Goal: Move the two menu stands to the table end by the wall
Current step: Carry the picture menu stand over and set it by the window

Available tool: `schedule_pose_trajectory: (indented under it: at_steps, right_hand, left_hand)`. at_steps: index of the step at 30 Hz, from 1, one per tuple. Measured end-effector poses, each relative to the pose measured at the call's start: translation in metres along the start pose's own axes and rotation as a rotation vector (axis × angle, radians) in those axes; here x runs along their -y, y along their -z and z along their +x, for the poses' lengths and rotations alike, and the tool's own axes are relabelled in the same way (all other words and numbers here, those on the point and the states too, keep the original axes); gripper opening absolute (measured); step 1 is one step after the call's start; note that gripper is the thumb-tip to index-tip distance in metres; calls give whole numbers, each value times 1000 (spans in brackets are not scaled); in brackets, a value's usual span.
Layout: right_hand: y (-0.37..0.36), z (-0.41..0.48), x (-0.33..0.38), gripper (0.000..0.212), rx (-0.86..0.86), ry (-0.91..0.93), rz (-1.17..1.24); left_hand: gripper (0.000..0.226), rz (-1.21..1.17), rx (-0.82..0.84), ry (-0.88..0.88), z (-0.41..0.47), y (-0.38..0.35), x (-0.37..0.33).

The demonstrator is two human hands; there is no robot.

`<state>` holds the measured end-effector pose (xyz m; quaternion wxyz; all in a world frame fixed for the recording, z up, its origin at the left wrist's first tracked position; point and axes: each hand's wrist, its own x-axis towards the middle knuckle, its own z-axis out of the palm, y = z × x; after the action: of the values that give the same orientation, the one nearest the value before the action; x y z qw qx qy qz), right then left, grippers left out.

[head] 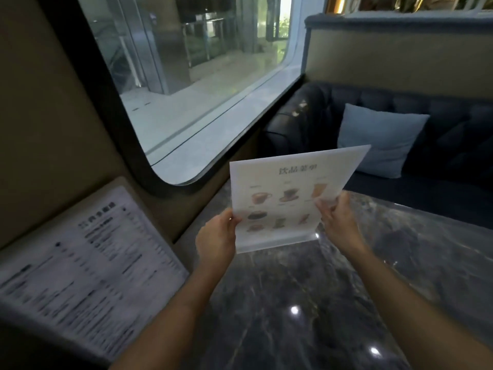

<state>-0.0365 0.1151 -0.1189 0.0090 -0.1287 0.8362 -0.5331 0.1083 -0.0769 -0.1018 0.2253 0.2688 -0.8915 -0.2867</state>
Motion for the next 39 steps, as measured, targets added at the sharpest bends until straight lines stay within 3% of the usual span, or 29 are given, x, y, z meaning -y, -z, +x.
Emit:
schedule_pose_trajectory:
  at_steps: [6,9,13,20,23,26,29,33,39]
  right_hand:
    - [-57,19,16,28,46,39,-20]
    - [-80,34,25,37,96,43,-14]
    - [-107,56,37,35,198,51,26]
    - [-139,75,28,40,272,91,48]
    - [-146,78,22,36,304,85,106]
    - [-151,83,20,16,310,93,119]
    - [-157,86,23,16,287,100,149]
    - [-169,88,29,25,291,63,251]
    - [-192,90,49,28,355,-10,355]
  left_hand:
    - [25,7,-2,83,22,19,43]
    - [21,-77,1,124,31,25,61]
    - [18,-147,-34,109,34,28,78]
    - [21,-26,62,265,48,30,95]
    - [19,-46,35,215,47,40,91]
    - [11,-80,-79,100,46,56,81]
    - [10,-133,-218,-18,51,80,69]
    - [13,-237,-265,-117,63,106,58]
    - [11,-109,-346,-216,70,118,62]
